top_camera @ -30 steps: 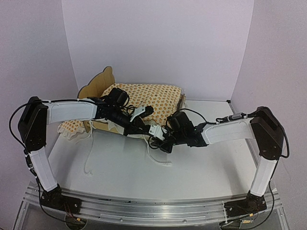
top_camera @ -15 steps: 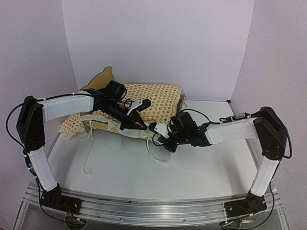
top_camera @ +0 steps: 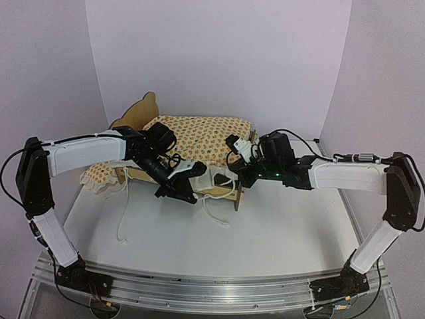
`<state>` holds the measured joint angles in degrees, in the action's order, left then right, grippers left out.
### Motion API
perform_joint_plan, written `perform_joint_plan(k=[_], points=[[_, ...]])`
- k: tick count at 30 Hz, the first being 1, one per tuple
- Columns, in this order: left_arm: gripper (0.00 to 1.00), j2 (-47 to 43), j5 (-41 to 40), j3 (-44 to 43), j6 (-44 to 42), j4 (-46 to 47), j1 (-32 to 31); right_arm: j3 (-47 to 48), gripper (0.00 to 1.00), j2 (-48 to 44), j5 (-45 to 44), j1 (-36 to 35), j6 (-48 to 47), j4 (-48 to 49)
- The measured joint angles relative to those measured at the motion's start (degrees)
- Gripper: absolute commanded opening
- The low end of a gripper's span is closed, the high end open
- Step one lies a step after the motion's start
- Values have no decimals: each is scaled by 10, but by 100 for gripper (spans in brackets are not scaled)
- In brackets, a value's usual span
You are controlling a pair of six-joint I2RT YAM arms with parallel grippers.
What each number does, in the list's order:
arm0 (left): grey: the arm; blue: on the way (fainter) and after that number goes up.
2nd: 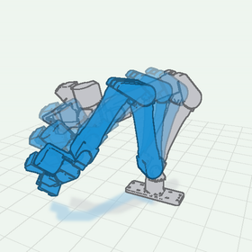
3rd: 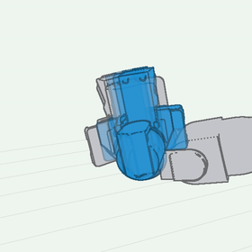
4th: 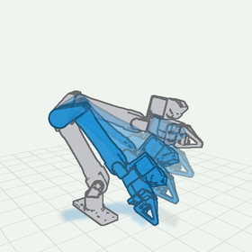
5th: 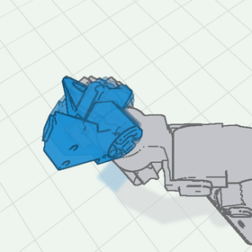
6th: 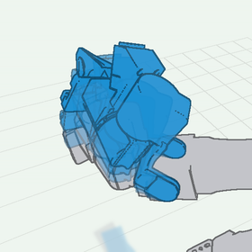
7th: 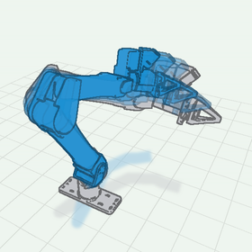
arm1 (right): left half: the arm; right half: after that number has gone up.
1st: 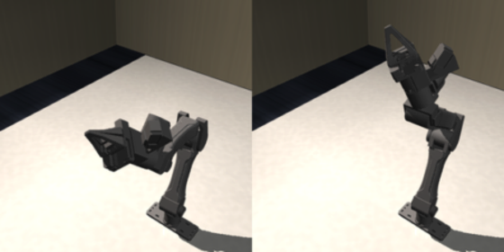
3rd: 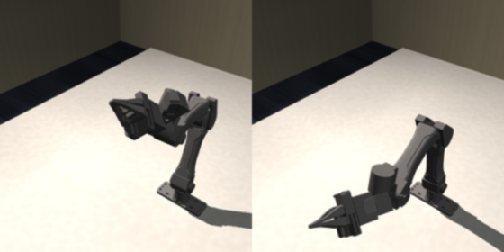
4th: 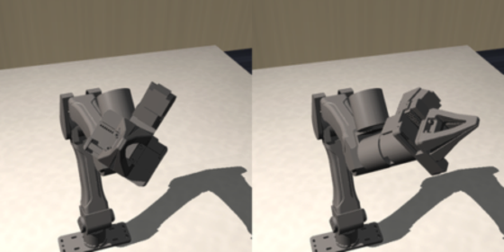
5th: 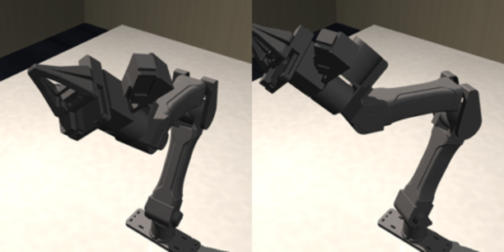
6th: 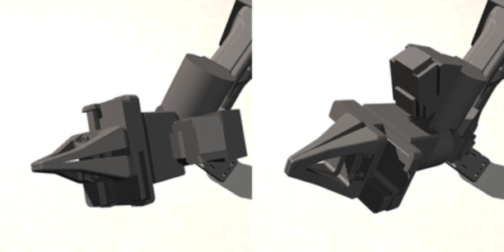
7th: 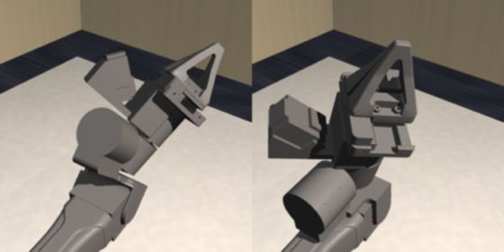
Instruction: Set up the pet bed
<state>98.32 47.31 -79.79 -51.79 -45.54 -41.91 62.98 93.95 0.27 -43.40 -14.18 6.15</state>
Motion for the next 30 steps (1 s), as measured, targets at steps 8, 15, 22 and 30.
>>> perform_joint_plan(k=[8,15,22,30], points=[[0,0,10,-1,-115,-99,-27,28,0,-8,-6,17,58,0],[0,-1,47,-33,-126,-134,-39,99,0,39,-22,17,79,12],[0,-9,64,31,-110,-124,-72,95,6,101,-28,17,120,-7],[0,-11,98,-31,-51,-119,-76,13,60,0,-25,-4,236,-24]])
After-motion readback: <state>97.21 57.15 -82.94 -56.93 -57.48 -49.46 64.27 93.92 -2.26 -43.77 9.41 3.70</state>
